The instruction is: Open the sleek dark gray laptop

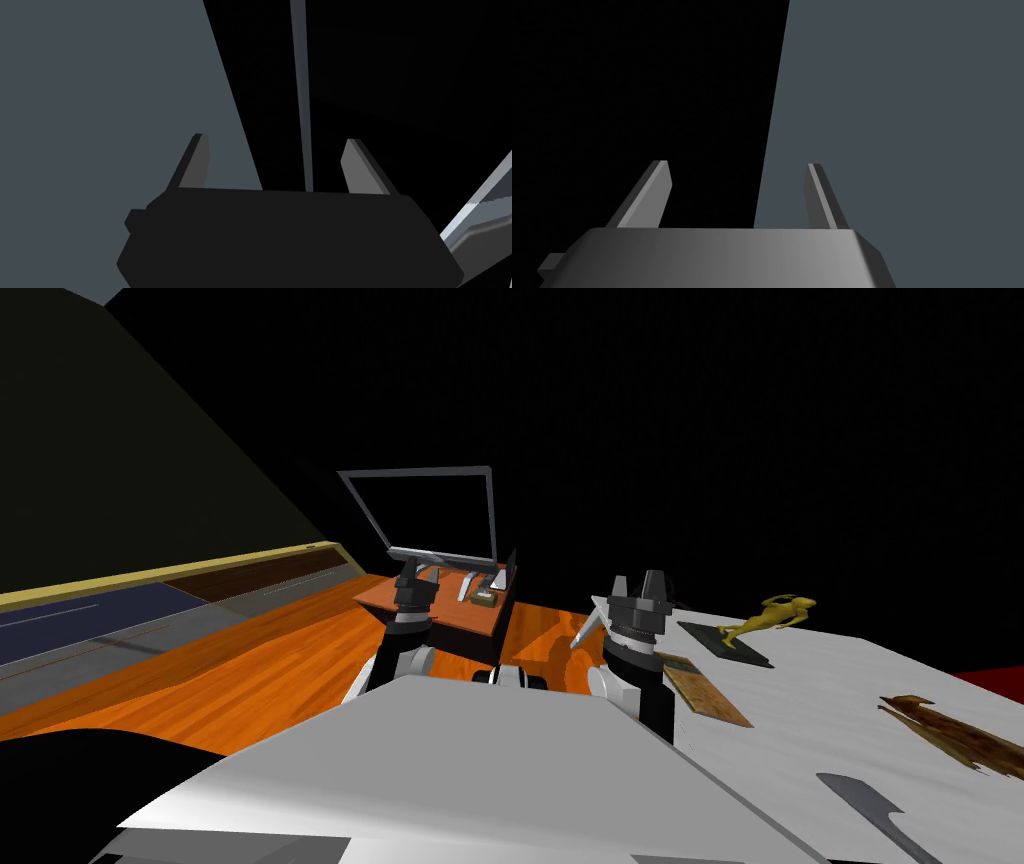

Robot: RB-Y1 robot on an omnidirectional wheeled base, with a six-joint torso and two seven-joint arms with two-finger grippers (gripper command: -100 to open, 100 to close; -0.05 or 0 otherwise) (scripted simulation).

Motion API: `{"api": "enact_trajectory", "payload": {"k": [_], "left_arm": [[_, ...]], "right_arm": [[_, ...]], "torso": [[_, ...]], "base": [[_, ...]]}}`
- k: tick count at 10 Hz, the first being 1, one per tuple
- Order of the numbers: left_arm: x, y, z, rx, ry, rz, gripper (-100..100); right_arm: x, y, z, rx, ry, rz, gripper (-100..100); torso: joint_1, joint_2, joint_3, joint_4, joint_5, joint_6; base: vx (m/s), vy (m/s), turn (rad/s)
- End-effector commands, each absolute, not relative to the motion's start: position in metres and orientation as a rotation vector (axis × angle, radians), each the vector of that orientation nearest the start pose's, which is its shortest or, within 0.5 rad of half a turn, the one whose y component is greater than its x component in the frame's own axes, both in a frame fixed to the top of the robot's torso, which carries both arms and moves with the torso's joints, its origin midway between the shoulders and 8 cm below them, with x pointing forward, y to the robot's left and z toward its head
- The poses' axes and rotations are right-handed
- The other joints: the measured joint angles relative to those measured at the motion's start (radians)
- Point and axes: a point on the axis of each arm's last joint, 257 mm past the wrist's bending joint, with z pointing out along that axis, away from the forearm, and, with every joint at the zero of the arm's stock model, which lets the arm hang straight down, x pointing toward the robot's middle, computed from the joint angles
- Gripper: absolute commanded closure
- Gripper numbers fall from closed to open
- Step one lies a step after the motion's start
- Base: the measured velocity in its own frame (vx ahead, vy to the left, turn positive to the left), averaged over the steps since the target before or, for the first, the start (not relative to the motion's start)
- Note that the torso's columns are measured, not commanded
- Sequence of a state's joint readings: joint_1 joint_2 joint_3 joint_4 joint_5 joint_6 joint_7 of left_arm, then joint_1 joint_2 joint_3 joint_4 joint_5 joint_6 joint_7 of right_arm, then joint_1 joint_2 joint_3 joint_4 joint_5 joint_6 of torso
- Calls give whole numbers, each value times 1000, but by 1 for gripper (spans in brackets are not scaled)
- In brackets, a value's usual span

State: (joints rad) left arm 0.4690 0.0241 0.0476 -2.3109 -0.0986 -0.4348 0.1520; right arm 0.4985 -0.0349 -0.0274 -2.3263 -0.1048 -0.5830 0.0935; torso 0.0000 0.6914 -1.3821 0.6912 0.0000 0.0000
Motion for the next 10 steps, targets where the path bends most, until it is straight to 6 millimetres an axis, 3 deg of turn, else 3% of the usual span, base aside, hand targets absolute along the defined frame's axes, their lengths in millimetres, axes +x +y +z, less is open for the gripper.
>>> {"api": "enact_trajectory", "payload": {"k": [1,5,10], "left_arm": [[352,281,31,-606,707,-1302,-100],[357,297,15,-538,827,-1169,-100],[364,346,-12,-496,957,-919,-100]], "right_arm": [[316,-292,61,558,505,1282,0],[316,-292,60,558,505,1282,0],[316,-292,60,558,505,1282,0]], "torso": [[0,34,-69,33,0,0],[-1,47,-94,47,0,0],[-1,46,-94,47,0,0]], "base": [[-1,5,-11],[-6,-15,-19],[8,-83,-35]]}}
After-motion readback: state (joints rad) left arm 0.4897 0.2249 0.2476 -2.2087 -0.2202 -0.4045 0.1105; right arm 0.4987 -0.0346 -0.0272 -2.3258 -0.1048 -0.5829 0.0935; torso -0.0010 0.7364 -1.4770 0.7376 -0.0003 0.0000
